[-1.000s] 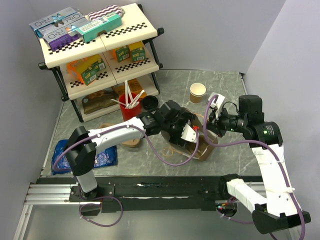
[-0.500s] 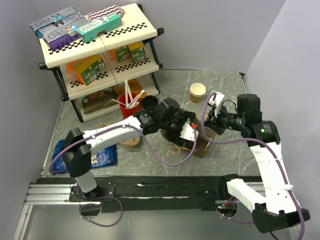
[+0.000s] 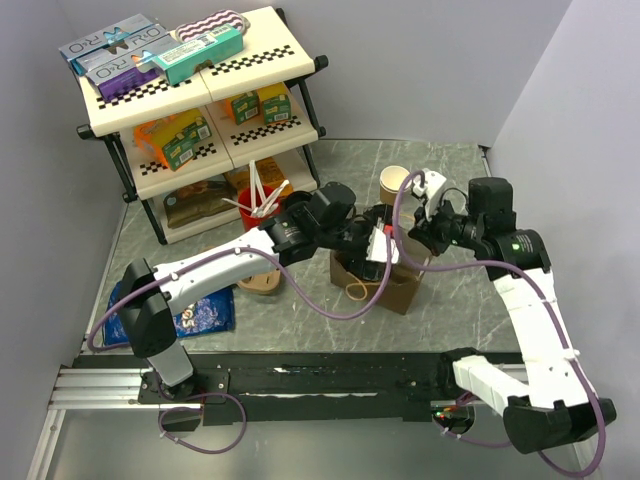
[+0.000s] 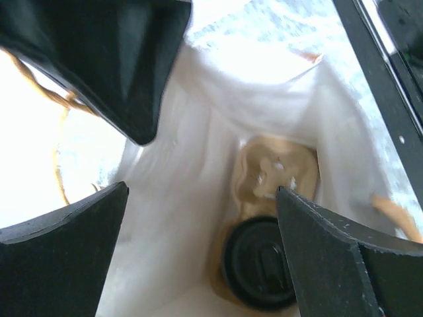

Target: Pack the takeout coffee

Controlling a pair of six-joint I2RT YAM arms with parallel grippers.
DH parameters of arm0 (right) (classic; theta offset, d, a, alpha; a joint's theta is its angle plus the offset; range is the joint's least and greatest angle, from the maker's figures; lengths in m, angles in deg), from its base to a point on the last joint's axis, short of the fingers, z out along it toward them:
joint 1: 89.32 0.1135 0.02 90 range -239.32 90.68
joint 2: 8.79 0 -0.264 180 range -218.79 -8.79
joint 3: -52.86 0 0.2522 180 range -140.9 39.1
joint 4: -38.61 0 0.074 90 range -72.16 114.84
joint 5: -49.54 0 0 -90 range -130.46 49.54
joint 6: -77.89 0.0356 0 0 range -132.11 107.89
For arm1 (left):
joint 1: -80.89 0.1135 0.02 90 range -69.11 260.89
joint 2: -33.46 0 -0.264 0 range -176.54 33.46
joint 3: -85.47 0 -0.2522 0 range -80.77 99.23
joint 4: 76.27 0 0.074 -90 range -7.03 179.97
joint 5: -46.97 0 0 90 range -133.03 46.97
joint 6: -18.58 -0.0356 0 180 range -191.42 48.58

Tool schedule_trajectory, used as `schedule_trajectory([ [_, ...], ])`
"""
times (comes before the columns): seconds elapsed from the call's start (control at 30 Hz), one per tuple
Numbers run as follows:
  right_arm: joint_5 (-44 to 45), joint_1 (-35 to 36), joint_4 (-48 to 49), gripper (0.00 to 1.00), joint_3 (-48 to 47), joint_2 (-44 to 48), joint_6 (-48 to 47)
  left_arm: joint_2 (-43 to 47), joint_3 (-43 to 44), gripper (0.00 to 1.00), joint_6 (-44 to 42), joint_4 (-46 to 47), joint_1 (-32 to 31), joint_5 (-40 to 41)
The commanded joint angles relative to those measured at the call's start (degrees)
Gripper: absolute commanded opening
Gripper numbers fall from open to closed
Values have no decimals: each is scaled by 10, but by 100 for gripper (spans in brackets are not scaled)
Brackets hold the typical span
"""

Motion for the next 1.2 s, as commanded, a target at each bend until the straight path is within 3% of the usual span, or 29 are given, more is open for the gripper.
schedule_trajectory([
  [0.0,58,-2,28,1,11,-20,14,27,38,100,69,74,1,16],
  [0.2,53,-10,47,10,6,-40,16,47,48,99,123,122,1,83],
  [0.3,40,-11,50,28,-1,-45,19,65,46,99,125,137,2,109],
  [0.33,39,-13,52,41,-4,-46,19,69,44,99,125,137,2,112],
  [0.43,31,-14,54,60,-12,-48,19,83,46,99,124,129,6,128],
  [0.7,8,-16,49,88,-71,-50,33,104,61,99,155,86,29,182],
  [0.9,-10,-16,59,98,-103,-38,48,120,82,100,180,39,69,209],
  [1.17,-40,-11,67,96,-113,-19,32,145,93,99,226,-48,133,204],
])
